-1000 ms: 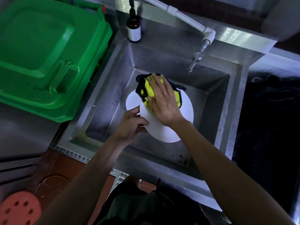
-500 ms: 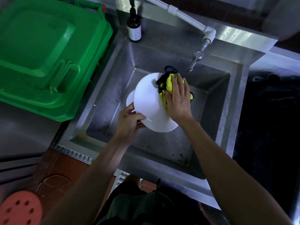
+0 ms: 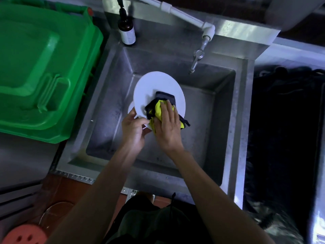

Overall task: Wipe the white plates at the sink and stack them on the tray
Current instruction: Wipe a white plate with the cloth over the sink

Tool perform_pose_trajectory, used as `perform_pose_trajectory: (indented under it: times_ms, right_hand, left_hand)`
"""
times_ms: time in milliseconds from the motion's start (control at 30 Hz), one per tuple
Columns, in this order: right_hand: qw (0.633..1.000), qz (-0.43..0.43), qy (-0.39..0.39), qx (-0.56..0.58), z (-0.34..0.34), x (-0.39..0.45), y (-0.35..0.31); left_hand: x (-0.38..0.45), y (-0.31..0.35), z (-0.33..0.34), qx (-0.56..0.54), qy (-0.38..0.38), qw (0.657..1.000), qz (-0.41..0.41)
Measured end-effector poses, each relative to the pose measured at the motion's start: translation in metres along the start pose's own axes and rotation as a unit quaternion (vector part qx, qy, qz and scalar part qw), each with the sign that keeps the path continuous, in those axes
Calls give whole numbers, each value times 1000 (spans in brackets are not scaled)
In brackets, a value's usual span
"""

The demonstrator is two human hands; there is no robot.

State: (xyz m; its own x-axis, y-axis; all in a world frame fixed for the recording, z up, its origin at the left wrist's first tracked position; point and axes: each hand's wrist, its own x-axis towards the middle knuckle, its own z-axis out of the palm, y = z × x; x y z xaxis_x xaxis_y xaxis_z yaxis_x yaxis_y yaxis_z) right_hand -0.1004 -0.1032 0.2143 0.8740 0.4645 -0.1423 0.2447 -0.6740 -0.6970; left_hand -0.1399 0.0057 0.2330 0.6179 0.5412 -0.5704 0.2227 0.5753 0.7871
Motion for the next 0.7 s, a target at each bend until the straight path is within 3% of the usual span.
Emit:
perform_pose_trajectory:
  times_ms: [133,300,467,700]
  right_hand:
    - [999,-16,24,-34,8,-3,-2]
    - [996,42,73,-28,7,-2,13]
    - [995,58,81,-27,-2,9,26]
    - [973,126,74,179,-30,28,45]
  left_hand:
    - [2,3,1,-26,3,1000,-2]
    - [8,6,-4,-36,33,999,-7]
    - [14,10,-11,-18,14,1000,-4]
    - [23,18,-29,24,-51,998,5]
